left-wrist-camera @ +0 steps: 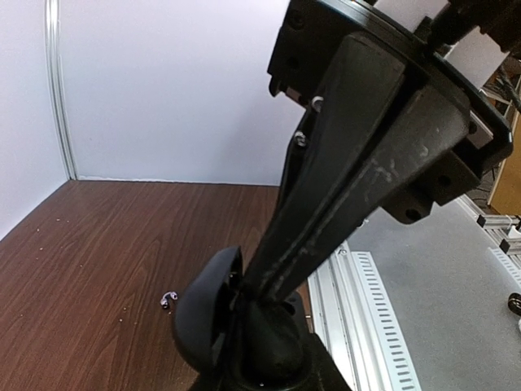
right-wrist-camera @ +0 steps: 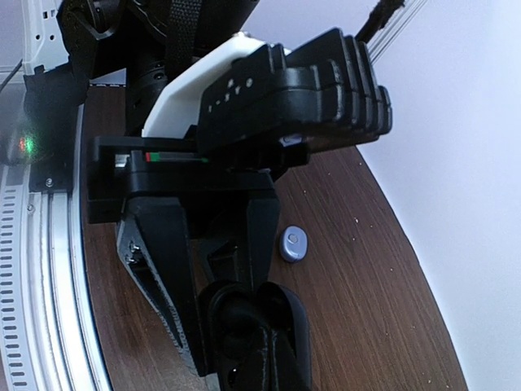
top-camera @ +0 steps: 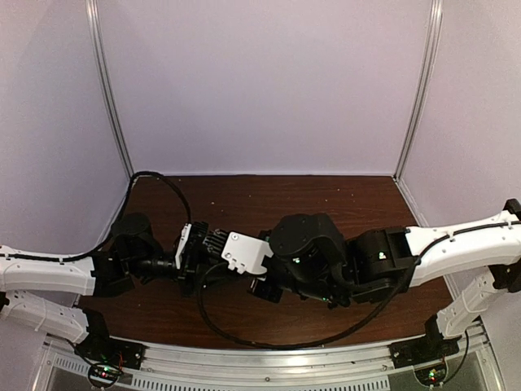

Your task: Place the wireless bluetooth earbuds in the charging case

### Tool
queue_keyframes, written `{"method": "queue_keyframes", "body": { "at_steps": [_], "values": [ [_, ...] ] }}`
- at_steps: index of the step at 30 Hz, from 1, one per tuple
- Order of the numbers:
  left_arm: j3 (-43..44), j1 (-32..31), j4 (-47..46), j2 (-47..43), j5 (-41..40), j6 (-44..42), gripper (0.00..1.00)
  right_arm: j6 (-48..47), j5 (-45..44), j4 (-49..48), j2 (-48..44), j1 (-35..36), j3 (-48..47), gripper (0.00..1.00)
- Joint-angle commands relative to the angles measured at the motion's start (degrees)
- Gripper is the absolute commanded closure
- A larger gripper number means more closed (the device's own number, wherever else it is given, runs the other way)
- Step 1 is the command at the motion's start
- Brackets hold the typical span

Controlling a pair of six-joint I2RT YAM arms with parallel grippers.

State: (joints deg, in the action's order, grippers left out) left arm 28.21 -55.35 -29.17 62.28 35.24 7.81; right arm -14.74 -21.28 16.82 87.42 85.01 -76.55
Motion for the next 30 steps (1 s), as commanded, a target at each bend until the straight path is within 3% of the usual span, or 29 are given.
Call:
{"method": "queue_keyframes", "body": {
  "at_steps": [1,14,30],
  "values": [
    [2.13,0.03,-5.86,-0.44,-1.45,1.31,1.00,0.77,-0.55,0.22,0.79,1.23,-0.74,1.00],
    [1.77,-0.10,-6.32,-1.10,-0.42,0.63,1.00,0.86,6.92,-0.51,0.99,1.93,0.43,1.00],
    [1.27,-0.05,-6.67,-2.45,1.29,-0.46,1.00,3.77,9.34,-1.24,-0.12,-0.11,2.41,1.00]
  ]
}}
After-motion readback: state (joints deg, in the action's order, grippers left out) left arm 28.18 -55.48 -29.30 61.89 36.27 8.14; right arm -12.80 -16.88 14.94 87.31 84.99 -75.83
